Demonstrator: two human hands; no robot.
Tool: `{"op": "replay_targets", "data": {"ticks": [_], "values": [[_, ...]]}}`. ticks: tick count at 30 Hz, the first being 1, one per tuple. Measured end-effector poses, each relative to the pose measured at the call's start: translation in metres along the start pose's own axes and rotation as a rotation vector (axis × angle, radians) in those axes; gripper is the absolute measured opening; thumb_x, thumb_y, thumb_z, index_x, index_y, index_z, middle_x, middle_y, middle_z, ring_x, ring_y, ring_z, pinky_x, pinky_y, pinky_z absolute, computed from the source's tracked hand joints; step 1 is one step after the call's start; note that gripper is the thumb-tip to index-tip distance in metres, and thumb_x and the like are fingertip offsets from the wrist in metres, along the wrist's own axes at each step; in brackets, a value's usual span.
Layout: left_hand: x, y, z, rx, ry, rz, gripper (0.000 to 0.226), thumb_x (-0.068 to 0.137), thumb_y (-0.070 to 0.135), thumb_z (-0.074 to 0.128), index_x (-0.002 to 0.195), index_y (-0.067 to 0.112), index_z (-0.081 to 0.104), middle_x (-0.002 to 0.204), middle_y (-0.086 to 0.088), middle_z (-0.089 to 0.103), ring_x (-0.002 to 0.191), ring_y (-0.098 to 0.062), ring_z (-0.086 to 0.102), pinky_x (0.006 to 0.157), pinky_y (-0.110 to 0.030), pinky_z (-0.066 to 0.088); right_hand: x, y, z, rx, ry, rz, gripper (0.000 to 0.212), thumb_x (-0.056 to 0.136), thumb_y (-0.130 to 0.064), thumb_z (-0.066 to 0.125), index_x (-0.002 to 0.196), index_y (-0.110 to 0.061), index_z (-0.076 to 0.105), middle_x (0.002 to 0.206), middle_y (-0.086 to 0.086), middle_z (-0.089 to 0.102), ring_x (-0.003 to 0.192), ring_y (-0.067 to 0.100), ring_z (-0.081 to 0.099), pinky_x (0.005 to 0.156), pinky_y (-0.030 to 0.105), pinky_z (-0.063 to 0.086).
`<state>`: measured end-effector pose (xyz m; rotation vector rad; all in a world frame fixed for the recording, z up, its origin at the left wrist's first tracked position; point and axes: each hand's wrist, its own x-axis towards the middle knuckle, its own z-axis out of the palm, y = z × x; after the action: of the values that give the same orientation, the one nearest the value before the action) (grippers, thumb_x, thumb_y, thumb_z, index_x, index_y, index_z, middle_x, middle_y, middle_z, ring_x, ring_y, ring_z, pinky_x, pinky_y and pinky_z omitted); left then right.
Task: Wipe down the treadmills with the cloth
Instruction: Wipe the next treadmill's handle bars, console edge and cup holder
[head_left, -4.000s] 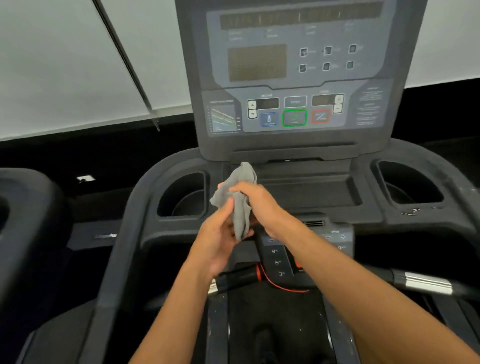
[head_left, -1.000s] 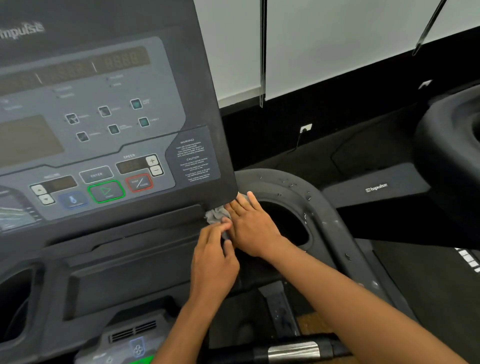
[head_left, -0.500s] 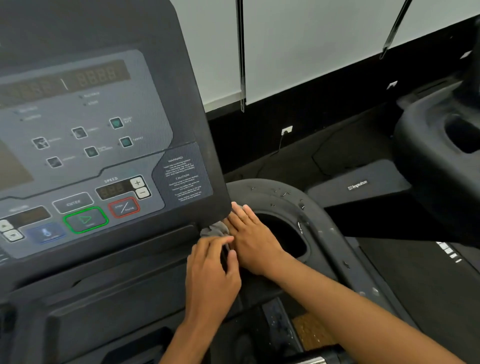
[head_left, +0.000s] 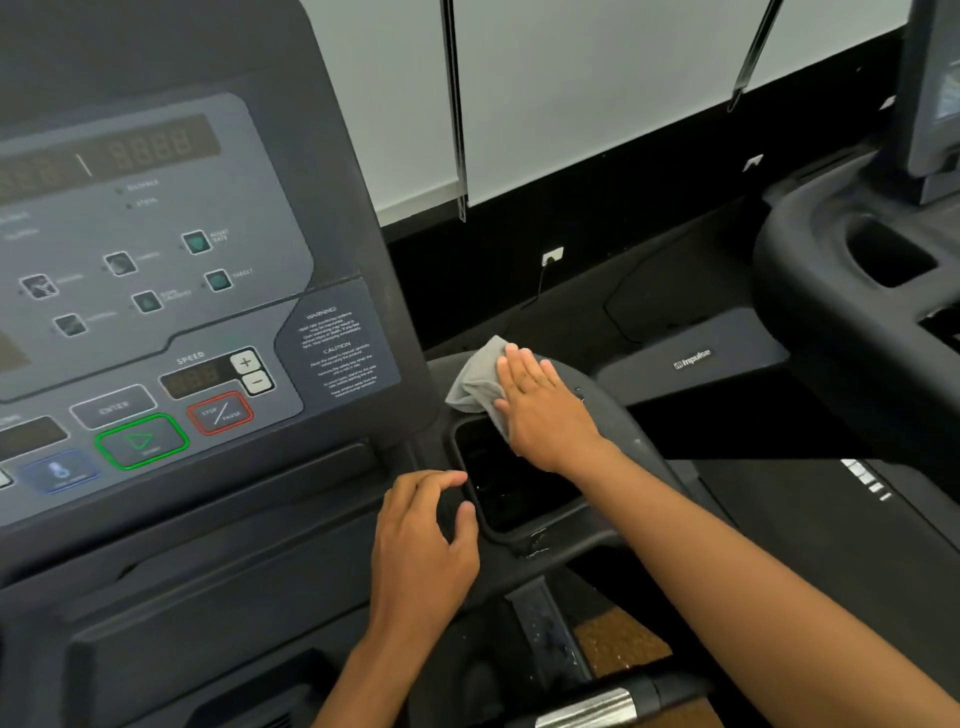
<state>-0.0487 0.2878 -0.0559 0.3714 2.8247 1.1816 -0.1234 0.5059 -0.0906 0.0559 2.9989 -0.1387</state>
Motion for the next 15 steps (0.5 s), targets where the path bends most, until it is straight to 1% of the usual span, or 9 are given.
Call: {"op": "replay_targets", "data": {"ticks": [2,4,6,7,8,9,11,13,15], "values": [[-0.001,0.003,0.004,-0.017,-0.020,0.003,0.029,0.091,0.023,0.074,0.117,0.034,0.069,0.116,0.020,0.057,0.113,-0.006,0.058,0.094,-0.025,0.044,-0.019,0.025,0.002,-0.040,0.010,0.059,0.061,0.111,-0.031,0.022,0.163,-0.005,0.001,0.172,0.014,-0.005,0.159,0.028,-0.003,0.129,0.042,0.001],[-0.001,0.006,0.008,-0.031,-0.027,0.018,0.028,0.090,0.022,0.075,0.116,0.033,0.070,0.115,0.019,0.058,0.112,-0.006,0.059,0.095,-0.026,0.045,-0.046,0.045,0.006,-0.036,0.008,0.111,0.062,0.109,-0.025,0.032,0.163,-0.004,0.008,0.171,0.015,0.004,0.159,0.031,0.007,0.127,0.044,0.007],[-0.002,0.010,0.011,-0.040,-0.042,0.028,0.028,0.090,0.023,0.074,0.115,0.033,0.070,0.115,0.019,0.058,0.113,-0.006,0.059,0.096,-0.023,0.041,-0.074,0.057,0.013,-0.048,0.048,0.128,0.060,0.103,-0.022,0.036,0.158,0.000,0.027,0.166,0.022,0.026,0.152,0.037,0.031,0.123,0.049,0.026],[-0.002,0.013,0.012,-0.046,-0.051,0.027,0.027,0.091,0.023,0.074,0.116,0.034,0.070,0.115,0.020,0.058,0.113,-0.005,0.058,0.096,-0.022,0.041,-0.085,0.059,0.016,-0.059,0.058,0.142,0.059,0.099,-0.022,0.035,0.153,0.003,0.039,0.159,0.025,0.039,0.144,0.040,0.044,0.116,0.052,0.038],[-0.002,0.015,0.013,-0.052,-0.060,0.026,0.027,0.091,0.024,0.073,0.116,0.035,0.070,0.116,0.021,0.057,0.113,-0.004,0.057,0.096,-0.021,0.040,-0.091,0.059,0.019,-0.059,0.050,0.157,0.060,0.096,-0.023,0.033,0.147,0.005,0.048,0.152,0.027,0.048,0.137,0.042,0.052,0.109,0.054,0.046],[-0.003,0.017,0.014,-0.054,-0.070,0.026,0.027,0.092,0.025,0.073,0.116,0.036,0.069,0.116,0.023,0.056,0.114,-0.002,0.056,0.096,-0.020,0.040,-0.092,0.058,0.020,-0.060,0.047,0.165,0.061,0.094,-0.023,0.032,0.144,0.006,0.051,0.148,0.028,0.052,0.134,0.043,0.056,0.106,0.055,0.049],[-0.004,0.019,0.015,-0.055,-0.079,0.030,0.027,0.092,0.026,0.073,0.117,0.037,0.069,0.117,0.024,0.056,0.115,0.000,0.055,0.094,-0.016,0.038,-0.085,0.053,0.019,-0.071,0.085,0.159,0.059,0.095,-0.018,0.033,0.147,0.006,0.047,0.151,0.028,0.048,0.138,0.043,0.051,0.111,0.053,0.045],[-0.005,0.017,0.014,-0.057,-0.069,0.030,0.027,0.091,0.025,0.073,0.116,0.036,0.069,0.116,0.023,0.057,0.114,0.000,0.056,0.094,-0.014,0.037,-0.068,0.049,0.014,-0.080,0.120,0.103,0.058,0.100,-0.012,0.038,0.156,0.003,0.033,0.161,0.026,0.033,0.149,0.041,0.035,0.121,0.050,0.032],[-0.005,0.012,0.011,-0.064,-0.057,0.013,0.027,0.091,0.024,0.073,0.116,0.035,0.070,0.115,0.023,0.057,0.113,0.000,0.057,0.095,-0.018,0.042,-0.044,0.044,0.008,-0.072,0.097,0.051,0.060,0.105,-0.013,0.039,0.160,0.000,0.020,0.168,0.022,0.020,0.155,0.039,0.021,0.125,0.048,0.022]]}}
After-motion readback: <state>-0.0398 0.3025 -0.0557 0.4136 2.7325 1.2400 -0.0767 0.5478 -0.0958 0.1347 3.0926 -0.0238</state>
